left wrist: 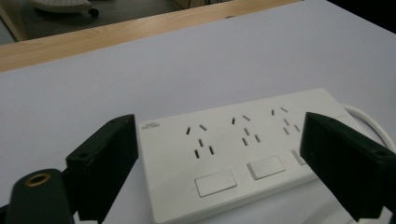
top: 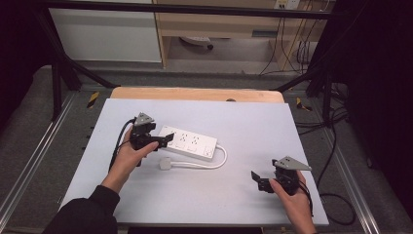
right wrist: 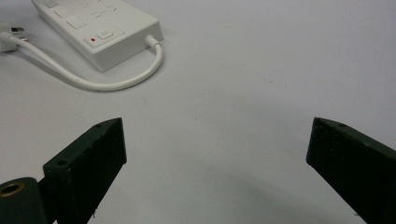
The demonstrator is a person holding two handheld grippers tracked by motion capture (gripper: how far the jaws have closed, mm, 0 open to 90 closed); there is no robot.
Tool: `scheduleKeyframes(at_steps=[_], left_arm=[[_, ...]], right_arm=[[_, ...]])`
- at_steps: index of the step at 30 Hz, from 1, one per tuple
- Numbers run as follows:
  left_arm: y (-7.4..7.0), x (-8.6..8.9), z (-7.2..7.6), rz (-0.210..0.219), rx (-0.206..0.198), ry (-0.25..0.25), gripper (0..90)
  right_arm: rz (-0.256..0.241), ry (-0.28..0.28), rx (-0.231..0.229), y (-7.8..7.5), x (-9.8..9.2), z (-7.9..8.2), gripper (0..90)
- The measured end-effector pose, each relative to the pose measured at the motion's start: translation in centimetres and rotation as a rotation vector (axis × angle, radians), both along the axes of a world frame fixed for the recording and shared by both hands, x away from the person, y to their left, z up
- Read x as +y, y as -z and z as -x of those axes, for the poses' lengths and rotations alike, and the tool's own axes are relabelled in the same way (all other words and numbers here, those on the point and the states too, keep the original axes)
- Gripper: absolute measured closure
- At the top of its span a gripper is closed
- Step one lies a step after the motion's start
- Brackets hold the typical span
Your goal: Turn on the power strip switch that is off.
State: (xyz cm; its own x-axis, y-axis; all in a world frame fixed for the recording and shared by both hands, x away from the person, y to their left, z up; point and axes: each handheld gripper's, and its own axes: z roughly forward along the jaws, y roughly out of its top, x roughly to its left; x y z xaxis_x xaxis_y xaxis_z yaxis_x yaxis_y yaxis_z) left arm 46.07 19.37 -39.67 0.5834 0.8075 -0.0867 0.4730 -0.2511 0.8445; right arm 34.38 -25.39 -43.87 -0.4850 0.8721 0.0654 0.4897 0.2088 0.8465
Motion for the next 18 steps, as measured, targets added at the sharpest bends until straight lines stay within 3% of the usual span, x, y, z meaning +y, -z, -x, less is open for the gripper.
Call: scheduleKeyframes(at_steps=[3, 18], left_arm=[[0.22, -0.22, -0.08, -0.007, 0.002, -0.003, 17.3], [0.98, -0.51, -0.45, -0.022, 0.038, 0.041, 50.3]], right_arm=[[-0.004, 0.001, 0.003, 0.01, 0.03, 0.02, 5.3], [-0.003, 0.001, 0.009, 0.08, -0.08, -0.1, 5.4]])
